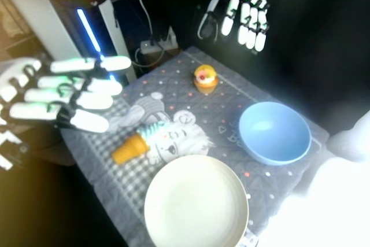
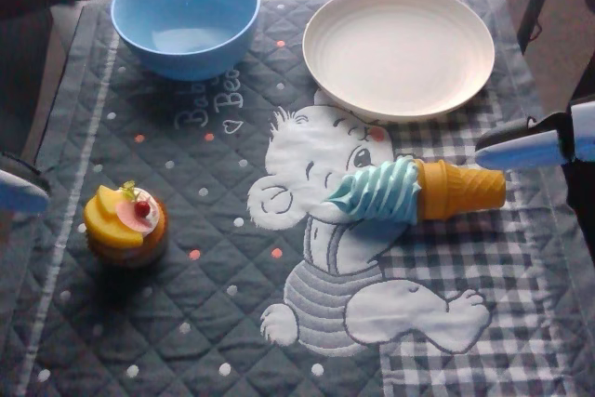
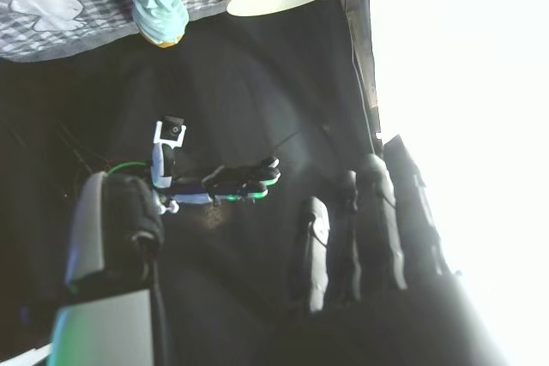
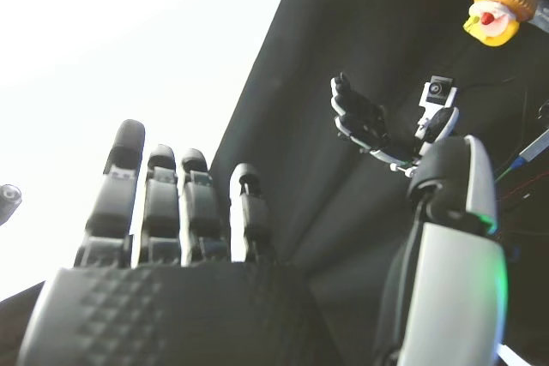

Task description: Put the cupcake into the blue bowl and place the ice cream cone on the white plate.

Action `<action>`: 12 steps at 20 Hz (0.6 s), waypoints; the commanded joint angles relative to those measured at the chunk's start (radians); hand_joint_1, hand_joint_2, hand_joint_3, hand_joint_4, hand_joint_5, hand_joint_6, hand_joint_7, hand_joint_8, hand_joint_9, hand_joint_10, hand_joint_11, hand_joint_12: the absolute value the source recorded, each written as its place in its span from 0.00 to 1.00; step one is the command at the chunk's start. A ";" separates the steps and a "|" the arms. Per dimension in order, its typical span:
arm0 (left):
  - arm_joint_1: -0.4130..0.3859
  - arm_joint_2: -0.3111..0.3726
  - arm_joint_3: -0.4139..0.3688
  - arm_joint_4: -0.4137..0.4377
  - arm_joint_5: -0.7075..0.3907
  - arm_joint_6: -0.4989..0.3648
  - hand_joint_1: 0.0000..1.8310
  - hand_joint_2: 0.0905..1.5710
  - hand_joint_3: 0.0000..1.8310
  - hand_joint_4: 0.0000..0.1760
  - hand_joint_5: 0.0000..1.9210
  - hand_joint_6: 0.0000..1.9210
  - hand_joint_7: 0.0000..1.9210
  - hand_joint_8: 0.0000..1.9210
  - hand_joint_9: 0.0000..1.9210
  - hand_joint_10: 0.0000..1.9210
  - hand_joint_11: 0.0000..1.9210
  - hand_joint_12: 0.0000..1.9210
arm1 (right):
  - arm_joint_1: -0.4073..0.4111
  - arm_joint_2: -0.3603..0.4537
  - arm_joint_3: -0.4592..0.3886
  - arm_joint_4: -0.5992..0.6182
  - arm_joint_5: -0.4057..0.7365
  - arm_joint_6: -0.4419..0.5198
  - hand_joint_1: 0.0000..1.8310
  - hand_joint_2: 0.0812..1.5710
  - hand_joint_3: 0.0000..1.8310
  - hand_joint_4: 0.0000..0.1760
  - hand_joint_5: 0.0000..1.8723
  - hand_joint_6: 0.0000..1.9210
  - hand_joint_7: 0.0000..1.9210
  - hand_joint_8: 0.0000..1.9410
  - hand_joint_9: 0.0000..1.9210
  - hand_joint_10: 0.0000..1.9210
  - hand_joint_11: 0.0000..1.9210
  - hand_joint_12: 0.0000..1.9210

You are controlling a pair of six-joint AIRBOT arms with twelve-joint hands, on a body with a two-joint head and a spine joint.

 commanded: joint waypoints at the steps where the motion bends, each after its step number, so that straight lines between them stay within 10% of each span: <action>1: -0.016 -0.001 0.001 -0.030 -0.092 -0.011 0.31 0.48 0.00 0.00 0.08 0.00 0.11 0.00 0.12 0.01 0.00 0.37 | 0.019 -0.003 0.004 0.012 0.097 0.008 0.37 0.40 0.00 0.55 0.03 0.00 0.08 0.00 0.12 0.00 0.13 0.05; 4: -0.019 -0.007 0.004 0.003 -0.058 -0.039 0.30 0.50 0.00 0.00 0.11 0.00 0.16 0.01 0.19 0.01 0.03 0.46 | 0.019 -0.015 0.009 0.002 0.067 0.013 0.37 0.40 0.00 0.48 0.06 0.01 0.10 0.01 0.11 0.00 0.13 0.03; 9: -0.055 -0.033 0.035 0.190 0.086 -0.195 0.41 0.46 0.00 0.00 0.14 0.01 0.19 0.00 0.21 0.01 0.04 0.44 | 0.036 -0.060 0.050 -0.059 -0.083 0.071 0.38 0.43 0.00 0.04 0.10 0.01 0.13 0.01 0.14 0.01 0.16 0.03; 12: -0.069 -0.044 0.052 0.283 0.145 -0.279 0.39 0.49 0.00 0.00 0.15 0.00 0.21 0.00 0.24 0.01 0.07 0.54 | 0.079 -0.108 0.107 -0.185 -0.190 0.225 0.39 0.44 0.00 0.00 0.11 0.00 0.16 0.01 0.16 0.01 0.17 0.04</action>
